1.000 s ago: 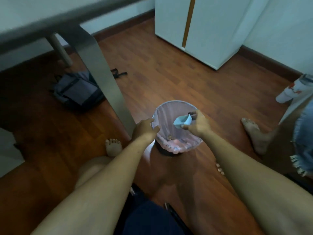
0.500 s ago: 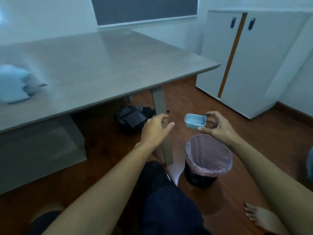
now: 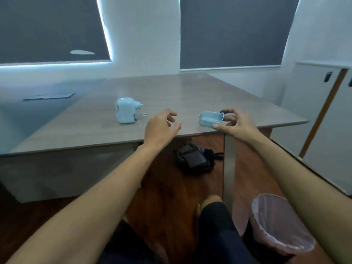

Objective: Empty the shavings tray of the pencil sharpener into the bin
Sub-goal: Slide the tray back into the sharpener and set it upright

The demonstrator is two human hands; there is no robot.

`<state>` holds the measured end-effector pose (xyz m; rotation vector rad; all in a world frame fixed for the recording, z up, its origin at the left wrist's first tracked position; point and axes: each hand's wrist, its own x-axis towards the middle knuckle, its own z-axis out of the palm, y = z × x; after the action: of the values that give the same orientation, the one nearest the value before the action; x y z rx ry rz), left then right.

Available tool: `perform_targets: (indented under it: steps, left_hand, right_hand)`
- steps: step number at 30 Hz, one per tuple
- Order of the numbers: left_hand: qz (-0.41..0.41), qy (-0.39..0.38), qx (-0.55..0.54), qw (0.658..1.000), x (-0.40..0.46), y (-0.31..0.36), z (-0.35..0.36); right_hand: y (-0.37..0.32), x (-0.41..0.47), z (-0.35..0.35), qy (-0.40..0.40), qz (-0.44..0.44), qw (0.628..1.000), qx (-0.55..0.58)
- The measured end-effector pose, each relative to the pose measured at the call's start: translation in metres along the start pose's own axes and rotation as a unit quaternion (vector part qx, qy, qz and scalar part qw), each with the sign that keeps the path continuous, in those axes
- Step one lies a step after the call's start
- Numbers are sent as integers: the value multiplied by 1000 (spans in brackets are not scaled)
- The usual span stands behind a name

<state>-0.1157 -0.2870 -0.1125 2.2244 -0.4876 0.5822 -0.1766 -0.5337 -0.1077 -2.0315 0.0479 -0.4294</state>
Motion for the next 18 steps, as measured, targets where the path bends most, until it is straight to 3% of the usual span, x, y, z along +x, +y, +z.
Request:
perform_targets:
  steps: [10,18]
  left_hand:
    - [-69,131,62,987,64,-101,-87]
    - [-123,59,-64,989,99,-153,-86]
  right_hand:
    - [-49,75,129,-92,-82,989,-82]
    - [-55,119,187,-116,-75,984,-109]
